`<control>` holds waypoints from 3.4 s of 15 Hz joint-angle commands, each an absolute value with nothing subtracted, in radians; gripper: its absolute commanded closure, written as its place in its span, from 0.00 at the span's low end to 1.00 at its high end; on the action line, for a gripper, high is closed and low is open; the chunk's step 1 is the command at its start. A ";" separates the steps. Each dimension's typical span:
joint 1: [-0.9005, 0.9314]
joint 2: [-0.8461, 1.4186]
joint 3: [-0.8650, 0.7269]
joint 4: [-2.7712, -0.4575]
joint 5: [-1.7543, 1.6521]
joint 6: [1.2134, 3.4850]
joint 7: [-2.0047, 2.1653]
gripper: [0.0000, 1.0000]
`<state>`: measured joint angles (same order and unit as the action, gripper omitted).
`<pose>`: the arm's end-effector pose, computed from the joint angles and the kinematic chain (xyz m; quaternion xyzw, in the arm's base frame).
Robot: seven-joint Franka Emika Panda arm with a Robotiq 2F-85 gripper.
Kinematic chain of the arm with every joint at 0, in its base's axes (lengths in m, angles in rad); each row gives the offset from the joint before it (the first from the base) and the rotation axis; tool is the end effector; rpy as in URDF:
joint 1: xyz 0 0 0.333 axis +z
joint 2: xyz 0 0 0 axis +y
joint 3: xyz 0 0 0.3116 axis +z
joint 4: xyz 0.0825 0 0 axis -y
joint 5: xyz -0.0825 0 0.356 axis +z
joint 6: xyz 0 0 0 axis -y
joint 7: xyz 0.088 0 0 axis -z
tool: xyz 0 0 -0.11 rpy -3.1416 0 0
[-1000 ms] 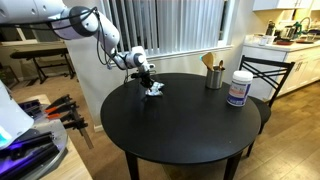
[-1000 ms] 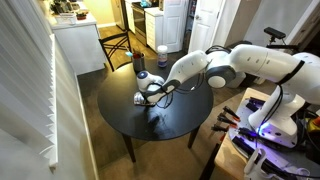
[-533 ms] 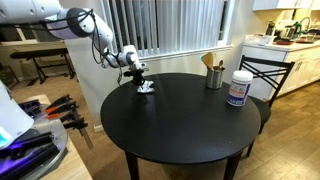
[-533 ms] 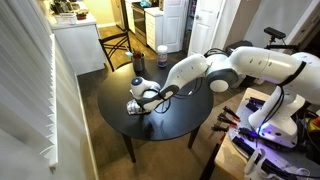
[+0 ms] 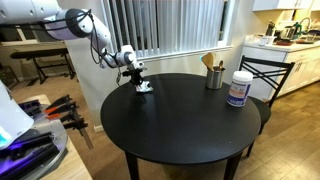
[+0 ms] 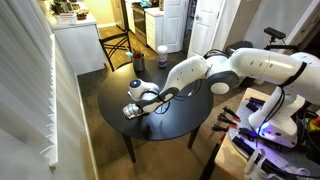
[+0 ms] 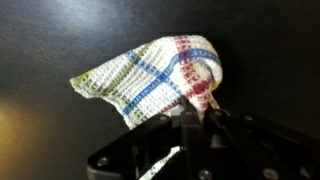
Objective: Clean the table
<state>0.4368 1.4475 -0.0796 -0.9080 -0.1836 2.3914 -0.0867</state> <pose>0.6689 0.2725 -0.0089 0.9429 0.3165 0.0327 0.0989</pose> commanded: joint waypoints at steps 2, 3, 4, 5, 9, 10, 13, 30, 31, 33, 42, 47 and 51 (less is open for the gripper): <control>0.344 1.490 -0.135 -0.823 -0.170 2.372 -0.071 0.98; 0.310 1.466 -0.121 -0.853 -0.205 2.383 -0.045 0.98; 0.277 1.469 -0.126 -0.844 -0.198 2.379 -0.037 0.98; 0.247 1.469 -0.129 -0.843 -0.194 2.379 -0.026 0.98; 0.143 1.469 -0.146 -0.858 -0.186 2.383 0.030 0.98; 0.121 1.469 -0.151 -0.864 -0.185 2.386 0.045 0.98; 0.072 1.475 -0.168 -0.876 -0.184 2.389 0.093 0.98; -0.187 1.488 -0.282 -0.911 -0.162 2.385 0.380 0.98; -0.188 1.489 -0.279 -0.914 -0.161 2.385 0.386 0.98; -0.178 1.489 -0.274 -0.912 -0.161 2.384 0.393 0.98; 0.039 1.488 -0.185 -0.850 -0.174 2.384 0.354 0.98; 0.188 1.488 -0.148 -0.862 -0.200 2.395 0.306 0.98; 0.290 1.489 -0.125 -0.888 -0.238 2.412 0.240 0.98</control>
<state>0.2465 1.4890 -0.1413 -0.8600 -0.2059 2.3918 0.3085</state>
